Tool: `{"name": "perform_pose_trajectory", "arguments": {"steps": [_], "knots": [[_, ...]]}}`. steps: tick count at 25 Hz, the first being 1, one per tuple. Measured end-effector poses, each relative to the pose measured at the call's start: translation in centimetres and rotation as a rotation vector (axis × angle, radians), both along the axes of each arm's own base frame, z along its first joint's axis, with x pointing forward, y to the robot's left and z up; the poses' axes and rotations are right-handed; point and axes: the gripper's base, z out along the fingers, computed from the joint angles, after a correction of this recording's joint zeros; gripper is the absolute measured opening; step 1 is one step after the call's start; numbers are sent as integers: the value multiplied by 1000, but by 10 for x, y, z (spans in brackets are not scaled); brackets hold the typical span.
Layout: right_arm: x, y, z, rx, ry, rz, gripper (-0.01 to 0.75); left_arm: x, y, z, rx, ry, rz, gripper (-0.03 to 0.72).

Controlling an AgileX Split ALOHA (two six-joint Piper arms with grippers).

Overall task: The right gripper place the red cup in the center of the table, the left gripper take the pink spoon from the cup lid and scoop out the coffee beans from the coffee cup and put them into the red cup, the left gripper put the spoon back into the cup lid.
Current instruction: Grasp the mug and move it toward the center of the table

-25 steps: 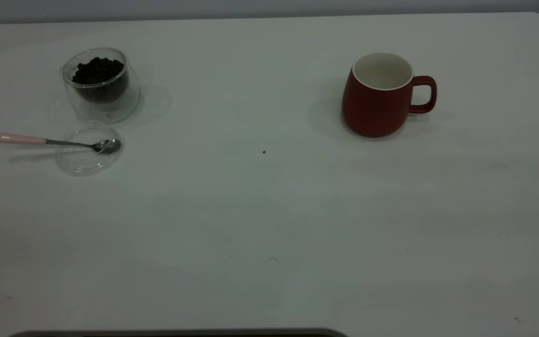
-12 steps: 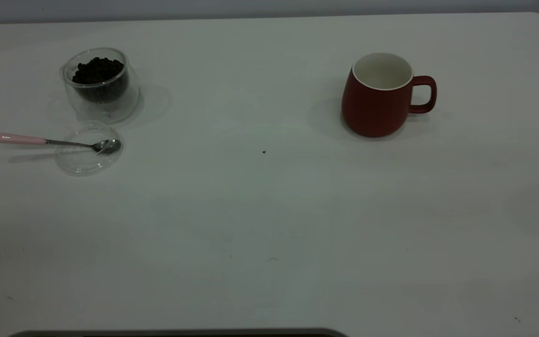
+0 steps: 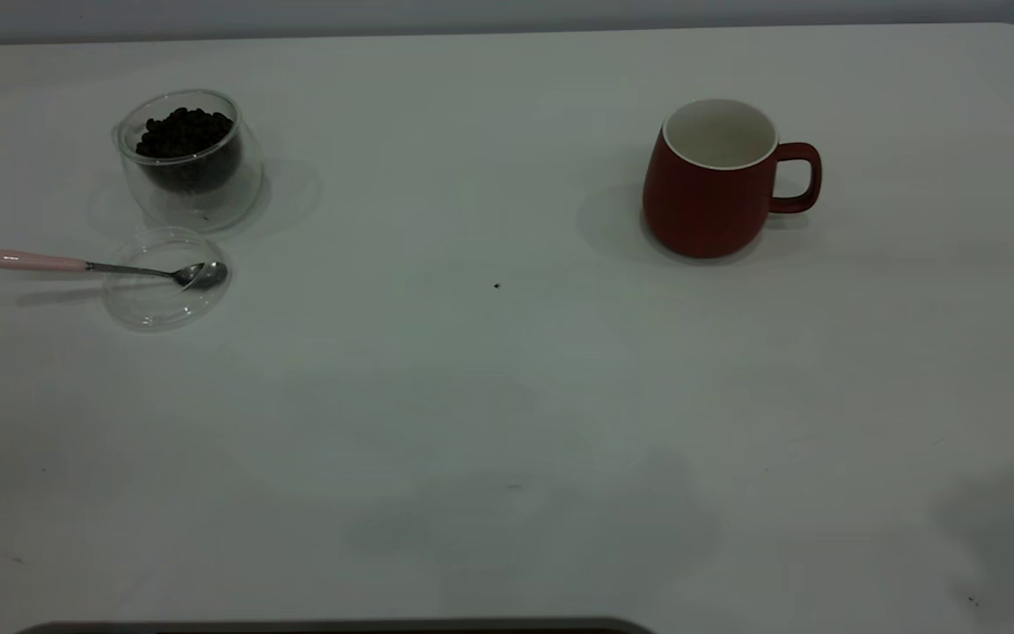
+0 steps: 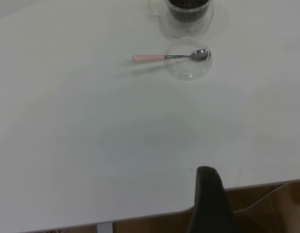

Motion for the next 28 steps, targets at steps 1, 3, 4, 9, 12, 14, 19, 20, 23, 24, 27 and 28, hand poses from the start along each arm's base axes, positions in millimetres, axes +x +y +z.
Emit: {"name": "perform_pose_trajectory", "arguments": {"steps": [1, 3, 4, 9, 12, 14, 19, 20, 23, 24, 27, 28], "knots": [[16, 1, -2, -20, 32, 35, 583, 0, 0, 0, 0, 0, 0, 532], [44, 4, -7, -41, 75, 87, 577, 0, 0, 0, 0, 0, 0, 532], [59, 5, -10, -52, 94, 112, 573, 0, 0, 0, 0, 0, 0, 532], [134, 10, -50, -76, 192, 204, 571, 0, 0, 0, 0, 0, 0, 532], [167, 11, -85, -126, 251, 303, 570, 0, 0, 0, 0, 0, 0, 532], [185, 12, -105, -168, 265, 384, 570, 0, 0, 0, 0, 0, 0, 532], [222, 16, -146, -232, 254, 559, 570, 0, 0, 0, 0, 0, 0, 532], [227, 17, -155, -238, 249, 594, 570, 0, 0, 0, 0, 0, 0, 532], [243, 21, -178, -257, 217, 689, 560, 0, 0, 0, 0, 0, 0, 532], [246, 21, -184, -273, 206, 727, 553, 0, 0, 0, 0, 0, 0, 532], [253, 20, -199, -311, 184, 812, 532, 0, 0, 0, 0, 0, 0, 532], [255, 19, -201, -319, 173, 830, 527, 0, 0, 0, 0, 0, 0, 532]]}}
